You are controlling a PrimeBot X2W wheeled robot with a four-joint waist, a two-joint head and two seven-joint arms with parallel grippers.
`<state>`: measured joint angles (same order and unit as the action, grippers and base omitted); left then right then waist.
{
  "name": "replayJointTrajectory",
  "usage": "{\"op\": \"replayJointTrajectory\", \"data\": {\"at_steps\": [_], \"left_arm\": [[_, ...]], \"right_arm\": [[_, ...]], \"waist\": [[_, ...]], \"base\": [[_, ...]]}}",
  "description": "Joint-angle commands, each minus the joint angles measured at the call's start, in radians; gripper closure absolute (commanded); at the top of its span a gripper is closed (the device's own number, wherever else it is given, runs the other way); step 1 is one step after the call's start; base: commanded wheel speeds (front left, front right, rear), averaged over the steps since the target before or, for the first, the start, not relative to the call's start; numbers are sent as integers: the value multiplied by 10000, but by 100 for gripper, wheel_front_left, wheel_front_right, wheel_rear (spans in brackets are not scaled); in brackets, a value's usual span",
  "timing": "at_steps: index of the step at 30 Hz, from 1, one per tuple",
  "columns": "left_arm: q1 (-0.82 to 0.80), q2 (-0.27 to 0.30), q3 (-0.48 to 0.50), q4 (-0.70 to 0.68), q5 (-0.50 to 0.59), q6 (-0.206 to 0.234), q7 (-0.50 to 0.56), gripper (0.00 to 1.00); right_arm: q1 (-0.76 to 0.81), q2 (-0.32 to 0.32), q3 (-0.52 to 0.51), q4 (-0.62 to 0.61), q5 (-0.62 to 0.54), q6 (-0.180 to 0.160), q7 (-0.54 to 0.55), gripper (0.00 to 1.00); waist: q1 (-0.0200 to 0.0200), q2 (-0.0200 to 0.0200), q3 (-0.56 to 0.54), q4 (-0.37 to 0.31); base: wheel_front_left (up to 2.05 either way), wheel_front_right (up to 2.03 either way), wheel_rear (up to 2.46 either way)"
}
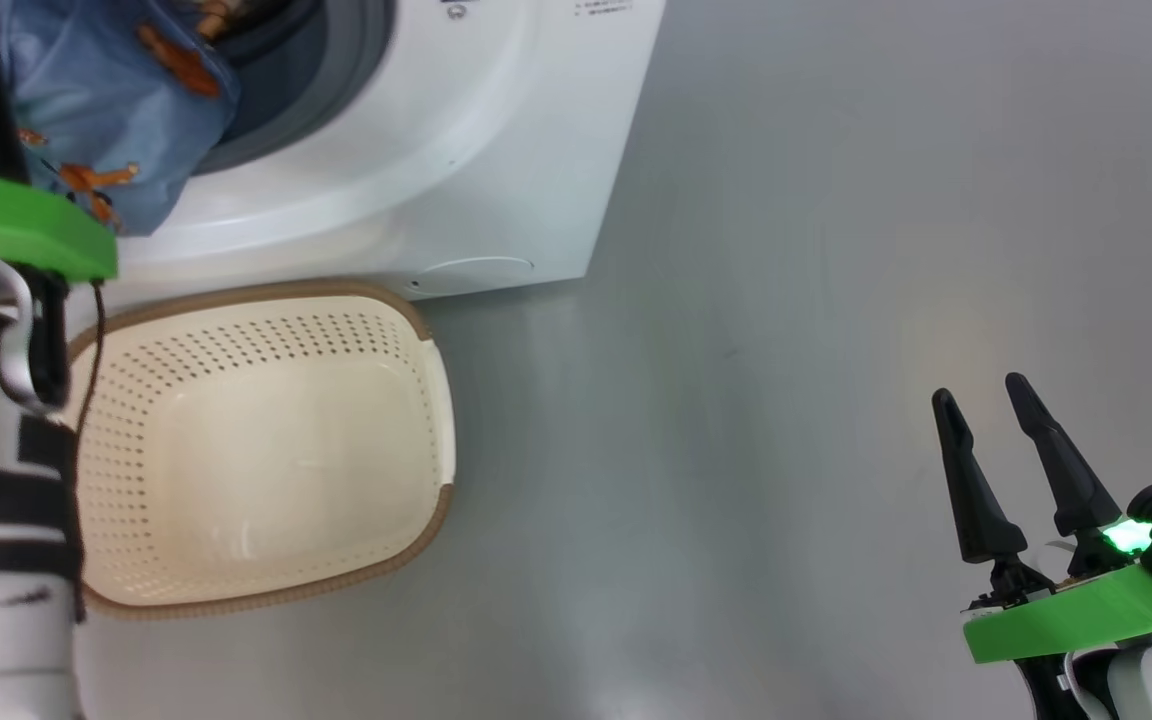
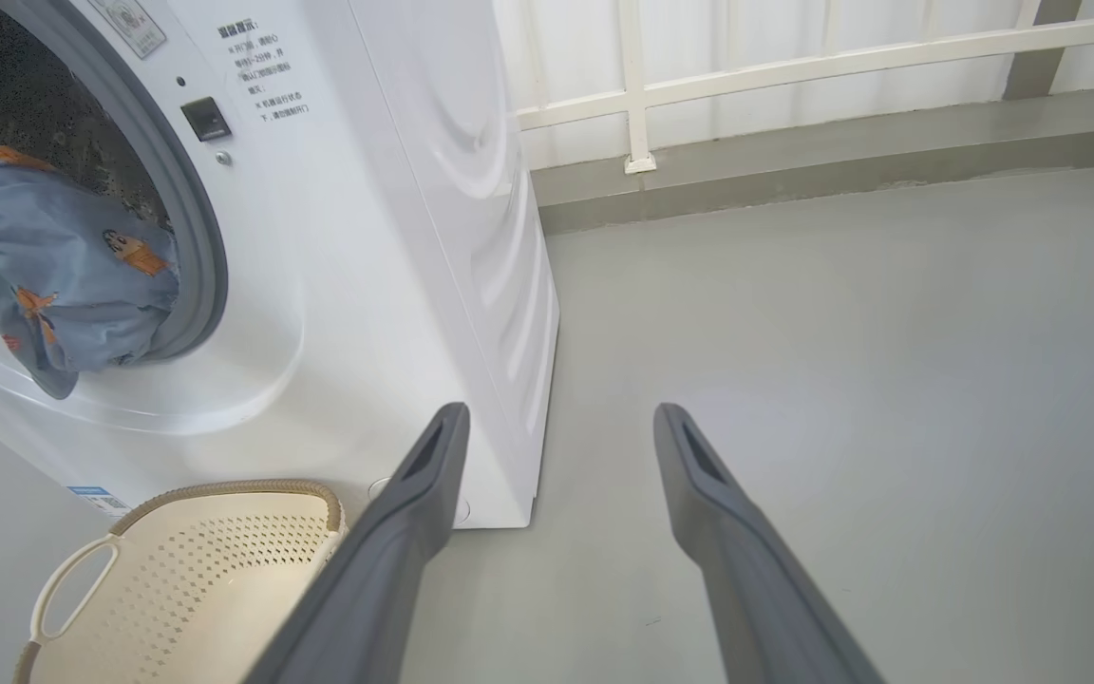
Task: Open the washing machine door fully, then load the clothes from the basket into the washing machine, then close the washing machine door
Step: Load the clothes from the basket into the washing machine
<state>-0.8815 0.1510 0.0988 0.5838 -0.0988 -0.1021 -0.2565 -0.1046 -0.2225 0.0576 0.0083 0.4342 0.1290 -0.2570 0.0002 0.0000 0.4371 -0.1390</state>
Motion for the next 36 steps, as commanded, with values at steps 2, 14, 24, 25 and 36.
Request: {"op": "replayJointTrajectory", "data": {"at_steps": [2, 14, 24, 25, 36], "left_arm": [[-1048, 772, 142, 983, 145, -32, -53, 100], [-3809, 1584, -356, 4073, 533, -65, -53, 100], [-5085, 2062, -658, 5845, 703, 86, -53, 100], [-5158, 2092, -674, 5887, 703, 111, -53, 100], [-4797, 2045, -588, 1321, 678, 625, -53, 100]], "right_arm": [[-138, -65, 331, -237, 98, 17, -48, 0], [-515, 85, 630, -252, 200, 17, -48, 0], [-826, 142, 1007, -246, 253, 17, -48, 0], [-837, 138, 1030, -248, 260, 17, -48, 0], [-1027, 112, 1032, -339, 289, 17, -48, 0]], "waist": [[-2, 0, 407, -379], [-2, 0, 1170, -938], [-2, 0, 1486, -1358], [-2, 0, 1507, -1385], [-2, 0, 1904, -1372]], "base": [[0, 0, 0], [0, 0, 0], [0, 0, 0], [0, 0, 0], [0, 0, 0]]}}
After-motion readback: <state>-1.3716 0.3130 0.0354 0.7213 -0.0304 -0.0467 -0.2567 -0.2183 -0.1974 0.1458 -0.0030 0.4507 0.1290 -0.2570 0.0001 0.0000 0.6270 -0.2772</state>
